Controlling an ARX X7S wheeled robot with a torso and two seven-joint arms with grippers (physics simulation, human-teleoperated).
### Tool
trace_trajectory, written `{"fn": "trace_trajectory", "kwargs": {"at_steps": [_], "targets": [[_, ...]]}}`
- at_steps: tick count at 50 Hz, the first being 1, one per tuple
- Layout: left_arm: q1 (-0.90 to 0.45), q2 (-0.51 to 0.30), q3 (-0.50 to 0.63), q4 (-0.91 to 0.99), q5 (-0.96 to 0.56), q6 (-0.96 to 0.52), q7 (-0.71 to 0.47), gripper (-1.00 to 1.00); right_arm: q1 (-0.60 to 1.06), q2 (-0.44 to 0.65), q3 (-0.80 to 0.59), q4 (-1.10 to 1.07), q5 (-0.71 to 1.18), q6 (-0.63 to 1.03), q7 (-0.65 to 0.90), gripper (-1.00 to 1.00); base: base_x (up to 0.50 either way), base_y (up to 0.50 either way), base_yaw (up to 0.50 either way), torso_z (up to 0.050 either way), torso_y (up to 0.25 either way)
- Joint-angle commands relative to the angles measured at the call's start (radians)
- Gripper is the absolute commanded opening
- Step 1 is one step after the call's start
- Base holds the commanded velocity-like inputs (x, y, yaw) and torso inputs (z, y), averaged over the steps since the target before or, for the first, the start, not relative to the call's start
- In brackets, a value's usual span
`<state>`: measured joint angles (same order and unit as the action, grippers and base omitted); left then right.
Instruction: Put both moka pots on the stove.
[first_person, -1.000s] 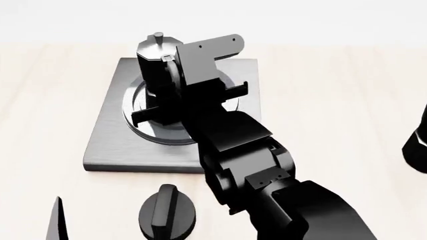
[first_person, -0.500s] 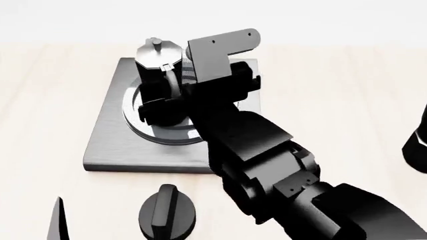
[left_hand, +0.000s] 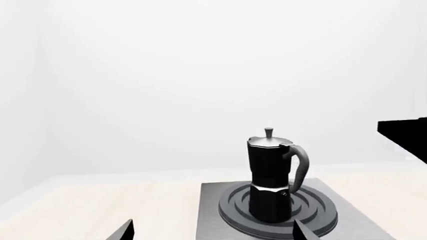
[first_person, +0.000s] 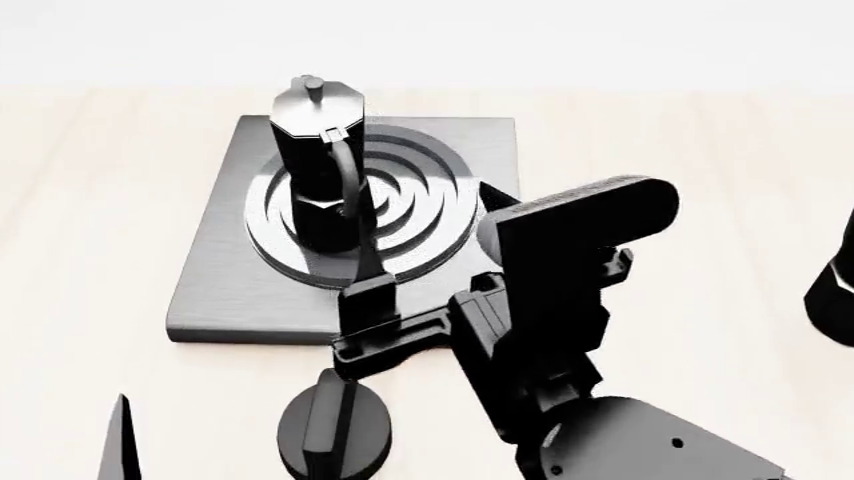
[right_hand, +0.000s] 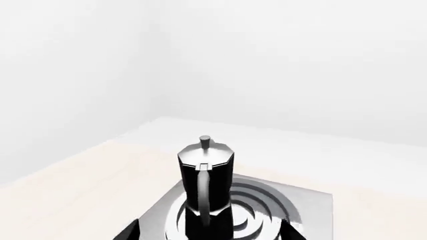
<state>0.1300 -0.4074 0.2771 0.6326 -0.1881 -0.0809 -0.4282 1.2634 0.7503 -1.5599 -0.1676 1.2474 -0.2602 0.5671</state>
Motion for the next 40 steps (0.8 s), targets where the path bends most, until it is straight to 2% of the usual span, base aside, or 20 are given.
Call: {"fn": "trace_trajectory", "kwargs": {"at_steps": [1,2,3,7,18,29,40], "targets": [[-0.001,-0.002,0.006,0.006,0.004,-0.003,-0.004,1.00,-0.060,0.211,0.025,-0.220,-0.247,-0.150,0.099,1.00,0.00,0.00,0.00,0.000,0.000],[-0.001,-0.002,0.006,0.006,0.003,-0.003,-0.004,1.00,-0.048,0.221,0.018,-0.223,-0.278,-0.111,0.129,1.00,0.00,0.00,0.00,0.000,0.000],[-0.001,-0.003,0.005,0.006,0.003,-0.004,-0.005,1.00,-0.050,0.231,0.023,-0.219,-0.225,-0.110,0.132,1.00,0.00,0.00,0.00,0.000,0.000],[-0.003,-0.002,0.008,0.003,0.003,-0.003,-0.005,1.00,-0.065,0.287,0.035,-0.191,-0.156,-0.153,0.086,1.00,0.00,0.00,0.00,0.000,0.000],[0.000,-0.007,0.005,0.013,0.004,-0.005,-0.011,1.00,-0.052,0.420,0.037,-0.197,-0.186,-0.117,0.111,1.00,0.00,0.00,0.00,0.000,0.000],[-0.002,-0.008,0.011,0.005,0.006,0.001,-0.010,1.00,-0.047,0.538,0.031,-0.193,-0.188,-0.089,0.065,1.00,0.00,0.00,0.00,0.000,0.000],[-0.003,-0.010,0.009,-0.002,0.002,0.008,-0.012,1.00,-0.021,0.671,0.052,-0.150,-0.111,-0.071,-0.011,1.00,0.00,0.00,0.00,0.000,0.000]]}}
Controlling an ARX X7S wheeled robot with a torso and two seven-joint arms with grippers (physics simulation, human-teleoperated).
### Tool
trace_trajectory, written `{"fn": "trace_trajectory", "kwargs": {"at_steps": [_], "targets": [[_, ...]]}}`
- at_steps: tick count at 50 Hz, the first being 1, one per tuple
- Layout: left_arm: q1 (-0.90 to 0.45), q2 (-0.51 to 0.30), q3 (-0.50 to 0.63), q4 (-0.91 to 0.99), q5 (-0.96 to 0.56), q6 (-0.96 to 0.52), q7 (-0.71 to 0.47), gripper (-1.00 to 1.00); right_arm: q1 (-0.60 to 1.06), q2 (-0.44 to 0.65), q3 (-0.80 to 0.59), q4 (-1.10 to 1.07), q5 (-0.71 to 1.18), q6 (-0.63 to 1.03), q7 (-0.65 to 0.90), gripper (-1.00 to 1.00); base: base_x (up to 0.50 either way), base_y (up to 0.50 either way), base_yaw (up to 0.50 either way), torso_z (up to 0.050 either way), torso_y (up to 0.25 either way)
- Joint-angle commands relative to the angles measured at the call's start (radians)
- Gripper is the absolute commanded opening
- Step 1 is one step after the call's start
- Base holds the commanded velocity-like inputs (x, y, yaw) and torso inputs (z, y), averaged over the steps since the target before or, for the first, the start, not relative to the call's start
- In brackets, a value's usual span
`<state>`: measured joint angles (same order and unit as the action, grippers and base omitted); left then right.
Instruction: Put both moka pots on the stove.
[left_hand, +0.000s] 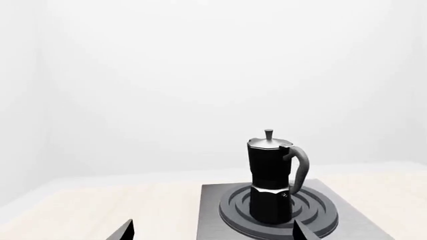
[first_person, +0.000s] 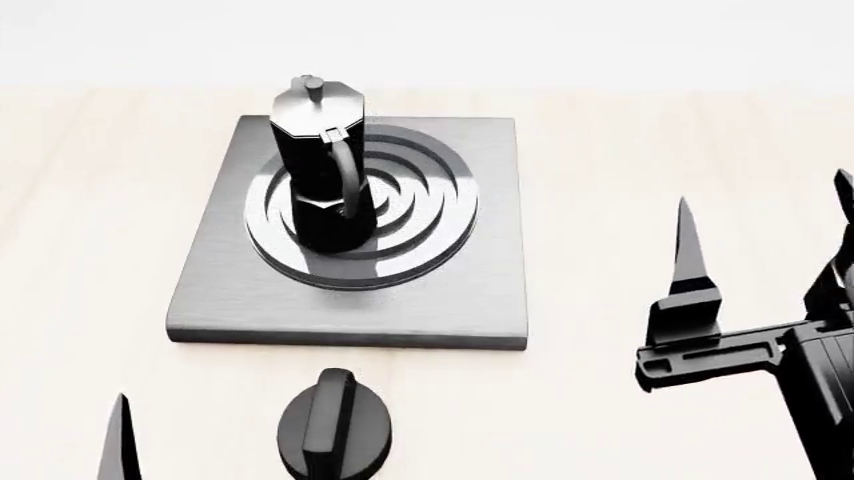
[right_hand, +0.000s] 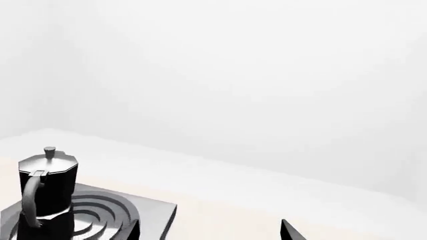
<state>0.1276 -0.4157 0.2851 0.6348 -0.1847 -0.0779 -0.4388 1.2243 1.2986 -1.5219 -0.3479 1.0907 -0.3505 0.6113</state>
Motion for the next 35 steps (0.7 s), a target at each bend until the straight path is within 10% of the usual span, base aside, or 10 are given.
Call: {"fn": "trace_trajectory", "kwargs": {"at_steps": [1,35], "targets": [[0.000,-0.002,0.001,-0.004,-0.001,0.005,-0.001,1.00,0.020,0.136,0.017,0.044,0.059,0.023,-0.064,1.00,0.00,0.00,0.00,0.000,0.000],[-0.005,-0.007,0.010,0.000,-0.010,0.000,-0.007,1.00,0.156,0.068,0.084,0.509,0.255,0.345,-0.342,1.00,0.00,0.00,0.00,0.000,0.000]]}}
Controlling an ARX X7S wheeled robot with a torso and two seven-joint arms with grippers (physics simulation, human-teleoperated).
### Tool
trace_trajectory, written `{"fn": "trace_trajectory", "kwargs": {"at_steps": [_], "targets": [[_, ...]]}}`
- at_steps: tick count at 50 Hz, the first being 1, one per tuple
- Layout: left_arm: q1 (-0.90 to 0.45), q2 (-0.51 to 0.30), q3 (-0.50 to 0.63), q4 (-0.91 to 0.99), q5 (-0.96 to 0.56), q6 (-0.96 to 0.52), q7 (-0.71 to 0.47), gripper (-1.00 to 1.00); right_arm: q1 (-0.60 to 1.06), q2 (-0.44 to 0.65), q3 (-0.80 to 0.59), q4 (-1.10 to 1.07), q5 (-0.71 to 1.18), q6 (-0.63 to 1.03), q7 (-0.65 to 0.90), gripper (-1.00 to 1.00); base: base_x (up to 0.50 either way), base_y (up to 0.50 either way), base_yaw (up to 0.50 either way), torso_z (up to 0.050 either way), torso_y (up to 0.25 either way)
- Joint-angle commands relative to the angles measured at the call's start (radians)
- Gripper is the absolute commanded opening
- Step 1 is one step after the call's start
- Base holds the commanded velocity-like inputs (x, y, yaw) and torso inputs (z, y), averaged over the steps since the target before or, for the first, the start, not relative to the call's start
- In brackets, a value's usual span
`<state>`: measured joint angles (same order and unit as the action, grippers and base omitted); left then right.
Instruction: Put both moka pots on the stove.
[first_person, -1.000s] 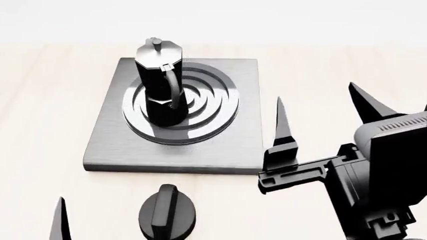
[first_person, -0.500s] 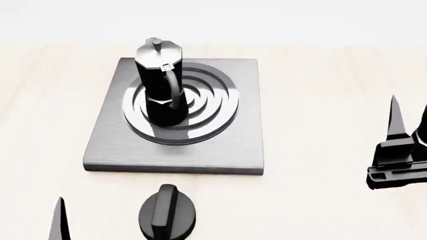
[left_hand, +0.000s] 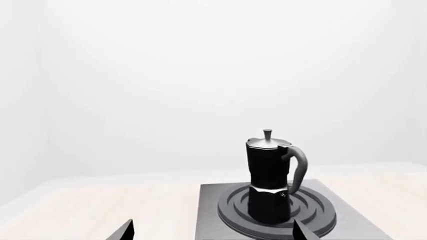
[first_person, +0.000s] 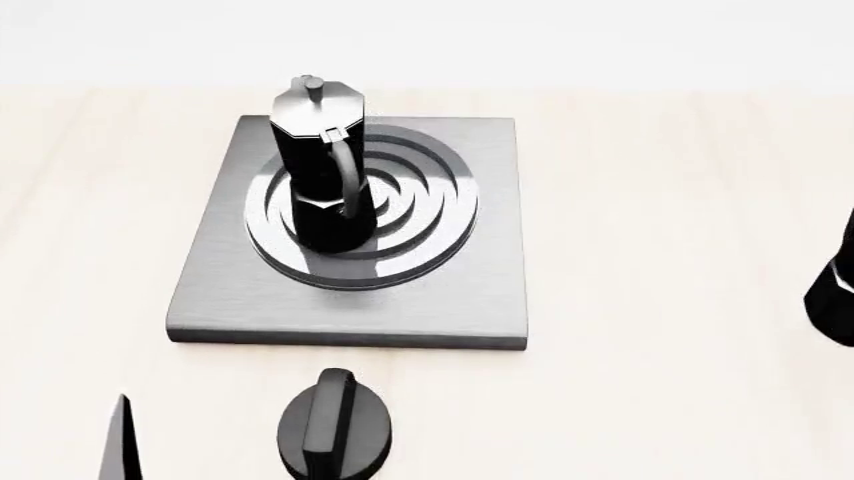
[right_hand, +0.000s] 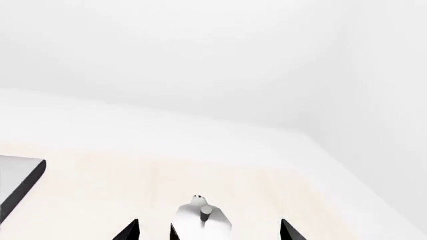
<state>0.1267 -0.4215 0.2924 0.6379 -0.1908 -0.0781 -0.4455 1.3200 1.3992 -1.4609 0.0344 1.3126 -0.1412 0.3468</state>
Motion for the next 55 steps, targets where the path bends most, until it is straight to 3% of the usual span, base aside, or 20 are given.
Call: {"fn": "trace_trajectory", "kwargs": {"at_steps": [1,20,32,55], "targets": [[-0.004,-0.001,0.003,-0.003,-0.004,0.001,0.000,1.00,0.066,-0.034,0.025,0.133,0.039,0.150,-0.081,1.00,0.00,0.00,0.00,0.000,0.000],[-0.006,-0.002,0.013,-0.012,0.001,0.005,-0.001,1.00,0.199,-0.118,0.031,0.241,0.088,0.512,-0.198,1.00,0.00,0.00,0.00,0.000,0.000],[-0.007,-0.003,0.014,-0.019,0.000,0.013,-0.003,1.00,0.192,-0.141,0.028,0.258,0.097,0.536,-0.182,1.00,0.00,0.00,0.00,0.000,0.000],[-0.009,-0.005,0.025,-0.024,0.002,0.017,-0.006,1.00,0.076,-0.289,0.019,0.548,0.087,0.394,-0.259,1.00,0.00,0.00,0.00,0.000,0.000]]}}
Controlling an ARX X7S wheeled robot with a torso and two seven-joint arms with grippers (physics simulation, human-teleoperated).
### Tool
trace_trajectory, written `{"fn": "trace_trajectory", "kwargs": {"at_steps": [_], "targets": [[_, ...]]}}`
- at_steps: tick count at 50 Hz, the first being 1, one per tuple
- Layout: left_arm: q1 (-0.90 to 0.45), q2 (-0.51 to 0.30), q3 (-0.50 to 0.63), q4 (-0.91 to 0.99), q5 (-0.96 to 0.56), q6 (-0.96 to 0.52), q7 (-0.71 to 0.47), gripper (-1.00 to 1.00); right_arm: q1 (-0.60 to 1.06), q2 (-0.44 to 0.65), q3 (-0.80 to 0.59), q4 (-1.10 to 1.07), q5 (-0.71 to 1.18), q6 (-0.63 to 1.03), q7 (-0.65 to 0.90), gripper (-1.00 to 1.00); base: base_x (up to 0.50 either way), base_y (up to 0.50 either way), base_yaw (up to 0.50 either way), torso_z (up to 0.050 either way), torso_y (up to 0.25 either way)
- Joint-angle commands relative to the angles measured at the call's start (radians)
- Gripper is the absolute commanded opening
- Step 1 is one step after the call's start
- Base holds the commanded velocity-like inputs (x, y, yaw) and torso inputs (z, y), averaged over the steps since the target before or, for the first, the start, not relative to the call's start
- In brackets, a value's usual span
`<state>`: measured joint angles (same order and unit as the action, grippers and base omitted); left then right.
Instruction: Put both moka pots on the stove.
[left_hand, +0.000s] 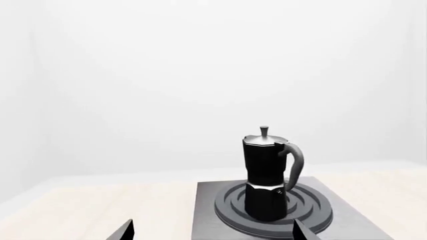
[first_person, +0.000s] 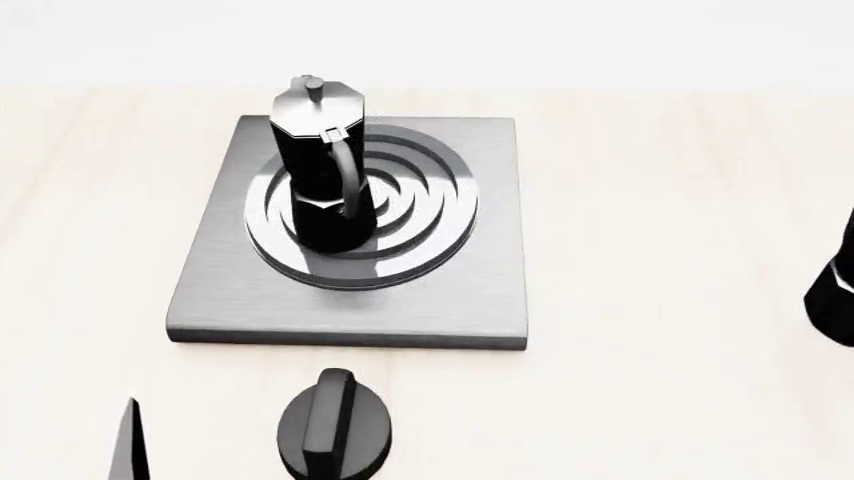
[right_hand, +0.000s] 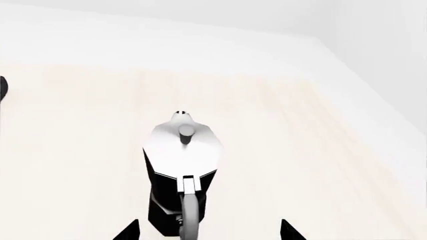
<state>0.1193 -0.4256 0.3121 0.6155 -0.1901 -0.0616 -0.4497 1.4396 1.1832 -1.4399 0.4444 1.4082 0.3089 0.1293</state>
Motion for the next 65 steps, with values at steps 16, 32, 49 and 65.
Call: {"fn": "trace_trajectory", "kwargs": {"at_steps": [16,32,49,65], "targets": [[-0.001,-0.004,0.007,0.002,0.001,0.001,-0.007,1.00,-0.117,-0.292,0.001,0.546,-0.045,-0.191,-0.222,1.00,0.00,0.00,0.00,0.000,0.000],[-0.004,-0.007,0.008,-0.001,-0.002,0.002,-0.008,1.00,-0.166,-0.356,0.008,0.602,-0.042,-0.220,-0.241,1.00,0.00,0.00,0.00,0.000,0.000],[-0.007,-0.008,0.014,-0.010,-0.001,0.007,-0.010,1.00,-0.181,-0.262,0.023,0.389,-0.013,-0.185,-0.118,-1.00,0.00,0.00,0.00,0.000,0.000],[-0.009,-0.008,0.020,-0.018,0.001,0.011,-0.012,1.00,-0.175,-0.278,0.028,0.418,-0.022,-0.196,-0.137,-1.00,0.00,0.00,0.00,0.000,0.000]]}}
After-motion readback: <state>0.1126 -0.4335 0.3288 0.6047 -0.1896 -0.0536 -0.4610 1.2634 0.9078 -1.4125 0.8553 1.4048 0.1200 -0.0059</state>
